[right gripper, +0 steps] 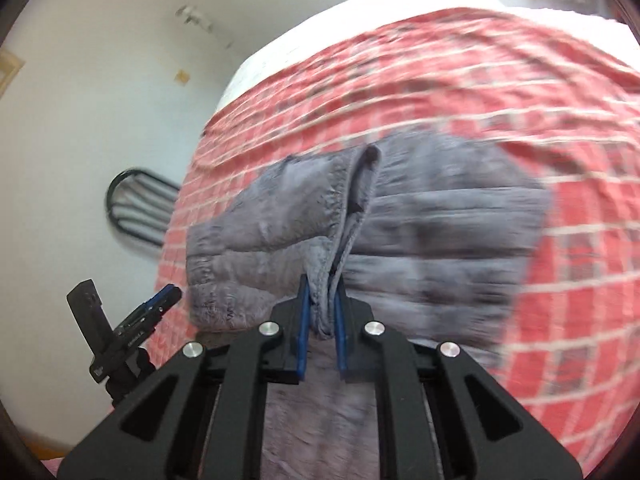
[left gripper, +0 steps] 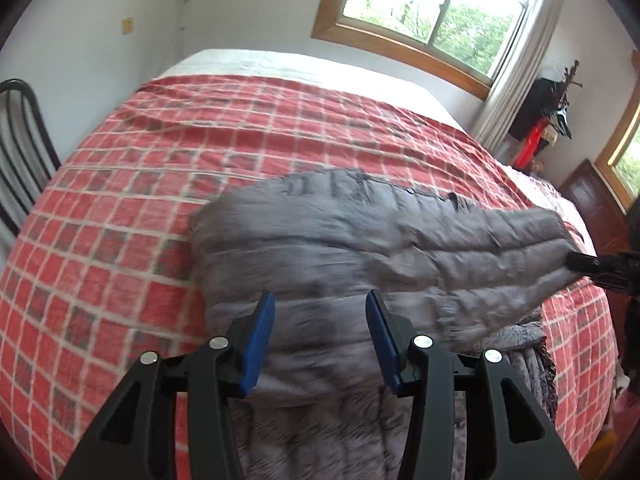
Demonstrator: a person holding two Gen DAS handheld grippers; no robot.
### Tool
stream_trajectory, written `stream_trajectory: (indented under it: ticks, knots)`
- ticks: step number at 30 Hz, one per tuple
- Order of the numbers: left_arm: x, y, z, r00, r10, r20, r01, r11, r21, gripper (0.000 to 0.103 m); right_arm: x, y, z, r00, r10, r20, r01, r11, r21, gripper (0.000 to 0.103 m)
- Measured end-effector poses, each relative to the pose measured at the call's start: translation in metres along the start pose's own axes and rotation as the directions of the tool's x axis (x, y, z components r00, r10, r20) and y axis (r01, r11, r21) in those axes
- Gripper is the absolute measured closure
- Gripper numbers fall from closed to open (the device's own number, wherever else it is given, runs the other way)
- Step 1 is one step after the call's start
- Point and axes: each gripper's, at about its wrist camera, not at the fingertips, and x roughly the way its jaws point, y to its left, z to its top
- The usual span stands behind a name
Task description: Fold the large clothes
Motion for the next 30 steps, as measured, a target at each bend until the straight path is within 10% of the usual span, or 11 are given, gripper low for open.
stream_trajectory:
  ticks: [13,21,30]
  knots:
    - [0.070,-0.005,-0.011,0.988,0.057,-0.145,-0.050,0.997,0.055,0.055,0.044,-0.091,-0.050,0.990,-0.071,-0.126,0.094,0.976,0.196,0.086]
    - [0.042,-0.023,0.011,0.995,0.027,-0.100,-0.020,0.997,0.073,0.056,-0.003,-0.065,-0.028,0.985,-0.171,0.023,0.168,0.981,0.102,0.071]
    - [0.095,-0.077,0.039,0.988,0.034,-0.152,-0.014,0.991,0.134,0.056,0.079,-0.027,0.005,0.983,-0.156,-0.093,0.159,0.987,0.025,0.072]
